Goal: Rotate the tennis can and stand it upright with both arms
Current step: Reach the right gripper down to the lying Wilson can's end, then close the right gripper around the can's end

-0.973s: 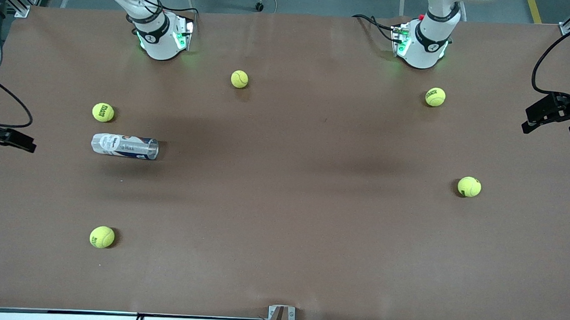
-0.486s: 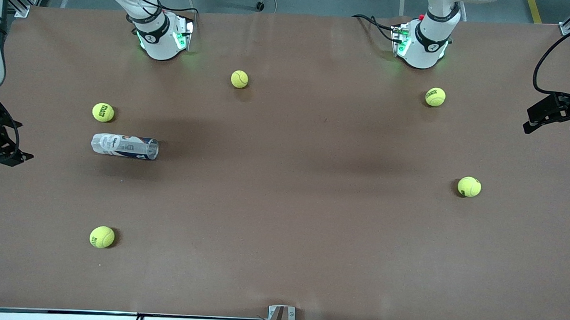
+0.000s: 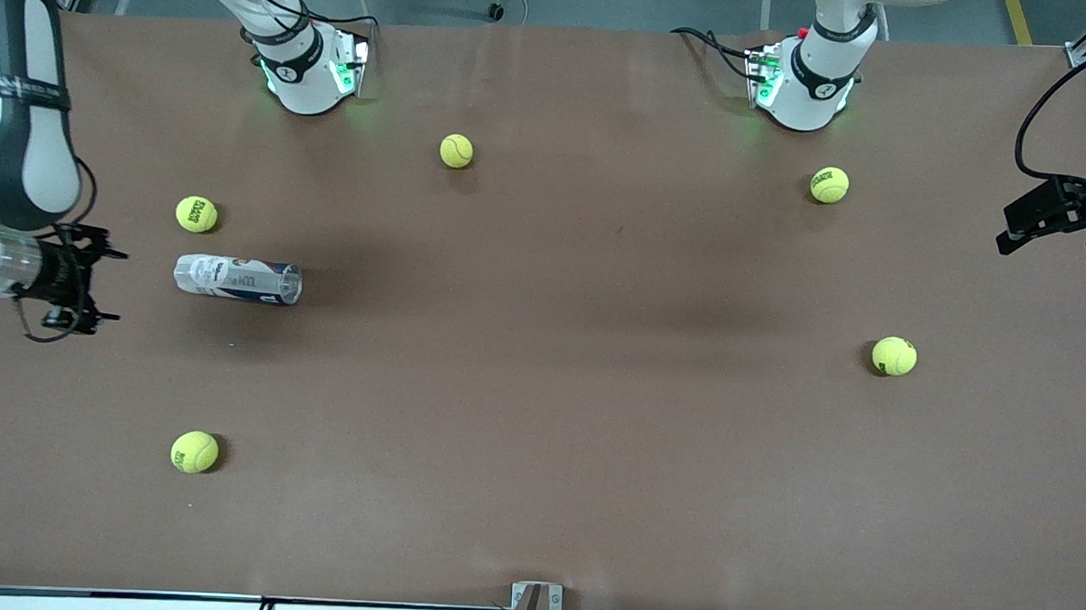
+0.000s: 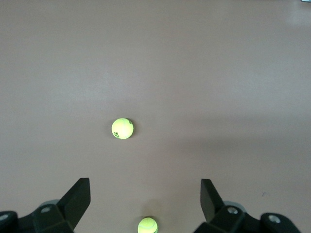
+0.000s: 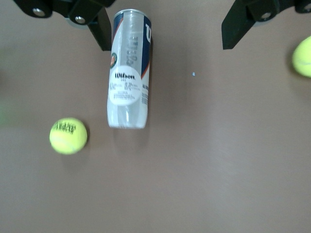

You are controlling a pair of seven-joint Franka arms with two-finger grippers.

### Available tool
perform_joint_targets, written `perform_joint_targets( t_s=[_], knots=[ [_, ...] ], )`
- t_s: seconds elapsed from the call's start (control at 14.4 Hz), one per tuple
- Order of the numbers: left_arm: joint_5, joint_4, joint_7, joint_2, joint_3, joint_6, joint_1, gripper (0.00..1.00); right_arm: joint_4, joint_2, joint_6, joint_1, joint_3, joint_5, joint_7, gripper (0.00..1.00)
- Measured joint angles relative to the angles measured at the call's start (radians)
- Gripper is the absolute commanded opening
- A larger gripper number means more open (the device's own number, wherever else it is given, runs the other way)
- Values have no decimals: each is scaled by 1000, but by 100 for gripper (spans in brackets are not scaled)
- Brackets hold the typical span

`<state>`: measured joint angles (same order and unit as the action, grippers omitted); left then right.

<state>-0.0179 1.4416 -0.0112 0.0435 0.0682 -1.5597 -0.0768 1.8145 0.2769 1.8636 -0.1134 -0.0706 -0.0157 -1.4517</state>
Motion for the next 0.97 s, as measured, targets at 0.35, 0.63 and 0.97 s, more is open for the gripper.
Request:
perform_joint_targets(
  t_s=[0.35,0.63,0.97],
  knots=[
    [0,0,0,-2,3,0,2,100,166,30,162,34,1,-5,-99,100],
    [0,0,0,-4,4,0,3,100,223,31,180,33,-3,-5,-101,100],
    [0,0,0,-4,3,0,3,100,341,32,333,34,-2,-5,-101,100]
  ],
)
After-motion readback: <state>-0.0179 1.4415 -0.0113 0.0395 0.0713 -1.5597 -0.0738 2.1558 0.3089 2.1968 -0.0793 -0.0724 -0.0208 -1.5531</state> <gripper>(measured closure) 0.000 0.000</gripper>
